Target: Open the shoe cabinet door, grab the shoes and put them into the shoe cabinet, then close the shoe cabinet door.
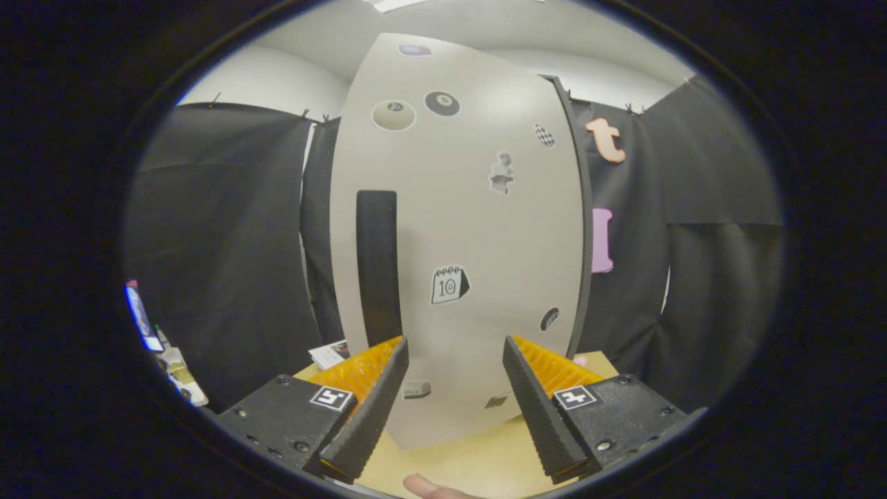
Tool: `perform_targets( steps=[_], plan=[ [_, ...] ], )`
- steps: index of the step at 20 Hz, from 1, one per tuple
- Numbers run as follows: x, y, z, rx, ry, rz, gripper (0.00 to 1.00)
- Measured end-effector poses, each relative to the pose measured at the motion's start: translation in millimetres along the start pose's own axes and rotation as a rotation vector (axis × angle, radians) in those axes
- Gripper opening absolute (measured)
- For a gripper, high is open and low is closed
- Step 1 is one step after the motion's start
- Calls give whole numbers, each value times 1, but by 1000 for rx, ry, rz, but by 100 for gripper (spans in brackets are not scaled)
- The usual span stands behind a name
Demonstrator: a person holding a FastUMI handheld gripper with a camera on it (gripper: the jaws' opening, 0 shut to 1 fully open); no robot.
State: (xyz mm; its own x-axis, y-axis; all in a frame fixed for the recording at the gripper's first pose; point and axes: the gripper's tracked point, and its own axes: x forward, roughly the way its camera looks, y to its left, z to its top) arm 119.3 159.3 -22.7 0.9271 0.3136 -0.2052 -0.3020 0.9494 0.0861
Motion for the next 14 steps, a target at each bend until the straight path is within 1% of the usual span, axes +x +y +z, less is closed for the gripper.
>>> perform_targets(
  steps=[2, 4, 8, 11, 12, 14],
  plan=[
    [7, 19, -9, 8, -3, 19, 91],
    [10, 28, -12, 7, -25, 13, 92],
    [4, 30, -30, 12, -76, -62, 93],
    [-21, 21, -34, -5, -147, -109, 94],
    [-31, 16, -36, -6, -171, -136, 97],
    [-48, 15, -35, -4, -207, -144, 97]
  ],
)
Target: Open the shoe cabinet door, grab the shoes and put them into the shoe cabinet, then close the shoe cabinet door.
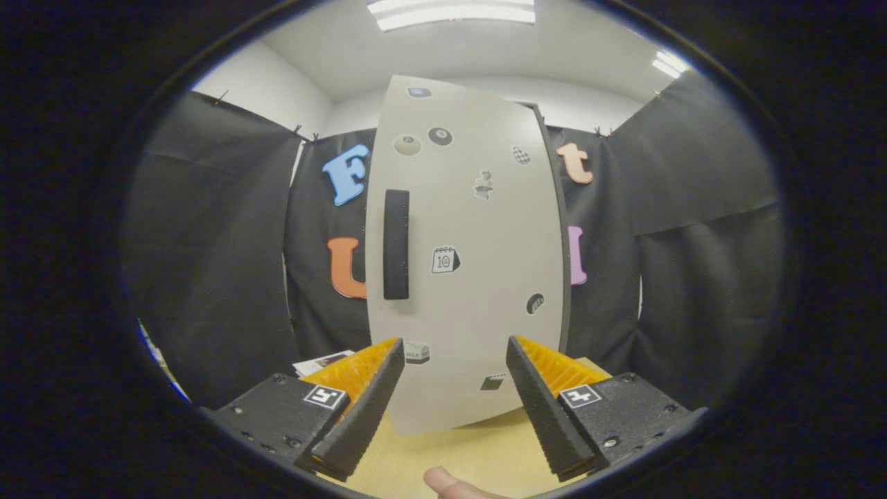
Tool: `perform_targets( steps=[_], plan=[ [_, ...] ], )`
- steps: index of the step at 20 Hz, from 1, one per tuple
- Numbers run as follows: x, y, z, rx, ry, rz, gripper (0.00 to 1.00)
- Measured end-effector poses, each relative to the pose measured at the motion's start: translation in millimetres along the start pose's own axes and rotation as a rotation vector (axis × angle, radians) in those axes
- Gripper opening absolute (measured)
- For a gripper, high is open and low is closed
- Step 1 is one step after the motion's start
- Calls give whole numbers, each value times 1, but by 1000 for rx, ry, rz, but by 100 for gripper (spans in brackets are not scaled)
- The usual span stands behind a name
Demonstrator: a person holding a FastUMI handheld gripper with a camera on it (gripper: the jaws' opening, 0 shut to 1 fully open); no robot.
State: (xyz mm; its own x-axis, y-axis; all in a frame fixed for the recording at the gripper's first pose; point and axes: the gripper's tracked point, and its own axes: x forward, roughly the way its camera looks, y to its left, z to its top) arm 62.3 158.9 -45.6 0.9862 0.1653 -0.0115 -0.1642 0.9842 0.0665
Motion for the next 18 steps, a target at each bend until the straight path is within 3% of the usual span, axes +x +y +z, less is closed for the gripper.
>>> perform_targets(
  steps=[3, 7, 18],
  plan=[
    [-22, 4, 12, 25, -37, 32, 97],
    [-37, -5, 10, 16, -25, -16, 97],
    [-50, -24, 8, 36, -36, -49, 97]
  ],
)
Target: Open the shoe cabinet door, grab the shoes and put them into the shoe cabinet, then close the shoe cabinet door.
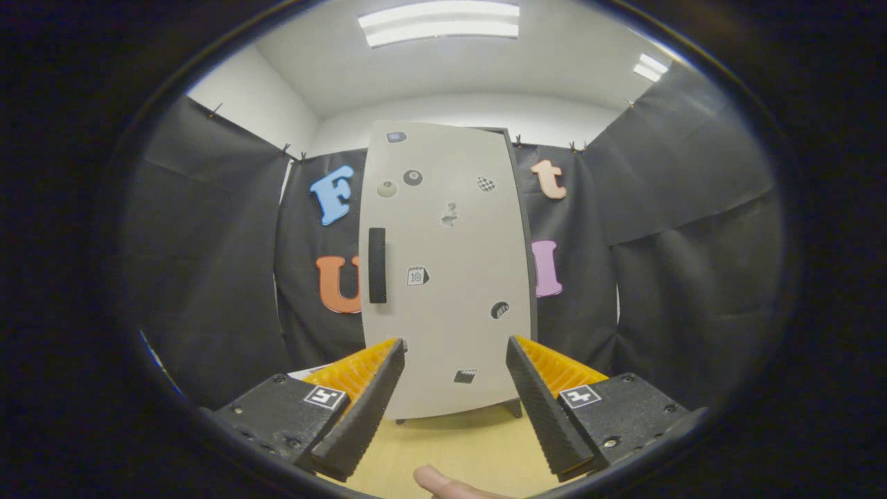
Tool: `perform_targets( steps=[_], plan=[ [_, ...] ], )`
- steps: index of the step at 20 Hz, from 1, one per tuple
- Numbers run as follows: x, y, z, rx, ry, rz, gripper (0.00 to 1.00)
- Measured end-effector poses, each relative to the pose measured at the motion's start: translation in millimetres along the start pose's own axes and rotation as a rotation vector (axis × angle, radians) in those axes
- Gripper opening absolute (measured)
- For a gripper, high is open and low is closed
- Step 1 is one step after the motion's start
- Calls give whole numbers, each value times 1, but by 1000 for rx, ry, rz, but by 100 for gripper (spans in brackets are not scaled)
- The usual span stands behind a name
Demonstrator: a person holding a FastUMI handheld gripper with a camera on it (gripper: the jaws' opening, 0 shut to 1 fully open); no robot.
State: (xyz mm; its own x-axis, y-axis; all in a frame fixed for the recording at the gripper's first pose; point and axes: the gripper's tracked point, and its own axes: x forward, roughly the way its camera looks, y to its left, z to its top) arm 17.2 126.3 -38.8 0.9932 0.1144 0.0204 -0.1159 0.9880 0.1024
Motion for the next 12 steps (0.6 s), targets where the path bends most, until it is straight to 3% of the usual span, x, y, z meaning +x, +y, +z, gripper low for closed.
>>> perform_targets(
  steps=[12],
  plan=[
    [3, 5, -4, -4, 13, 4, 97]
  ],
)
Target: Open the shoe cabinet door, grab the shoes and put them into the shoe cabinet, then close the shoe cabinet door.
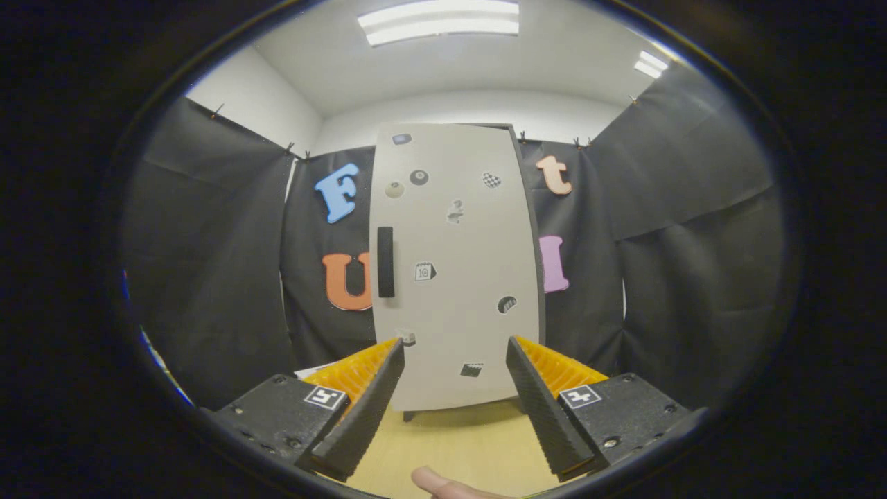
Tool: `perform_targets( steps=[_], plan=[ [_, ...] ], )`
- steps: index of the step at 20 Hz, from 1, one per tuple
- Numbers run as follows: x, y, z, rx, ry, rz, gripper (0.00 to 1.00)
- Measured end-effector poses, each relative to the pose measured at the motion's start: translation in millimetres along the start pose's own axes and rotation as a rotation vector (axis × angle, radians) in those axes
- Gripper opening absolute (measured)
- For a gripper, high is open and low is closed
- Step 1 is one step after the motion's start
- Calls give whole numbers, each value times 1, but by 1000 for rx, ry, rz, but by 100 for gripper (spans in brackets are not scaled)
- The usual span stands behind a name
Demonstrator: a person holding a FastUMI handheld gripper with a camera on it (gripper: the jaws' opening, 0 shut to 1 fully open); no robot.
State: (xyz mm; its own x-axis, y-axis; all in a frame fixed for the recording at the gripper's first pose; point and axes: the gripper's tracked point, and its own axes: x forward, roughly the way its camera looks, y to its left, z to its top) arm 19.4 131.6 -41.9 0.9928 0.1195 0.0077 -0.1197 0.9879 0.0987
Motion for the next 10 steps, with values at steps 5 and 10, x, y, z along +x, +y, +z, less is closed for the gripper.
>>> perform_targets(
  steps=[5, 10],
  plan=[
    [-4, 4, 2, -13, -10, 4, 97],
    [-3, -1, 0, -11, -9, -4, 97]
  ],
)
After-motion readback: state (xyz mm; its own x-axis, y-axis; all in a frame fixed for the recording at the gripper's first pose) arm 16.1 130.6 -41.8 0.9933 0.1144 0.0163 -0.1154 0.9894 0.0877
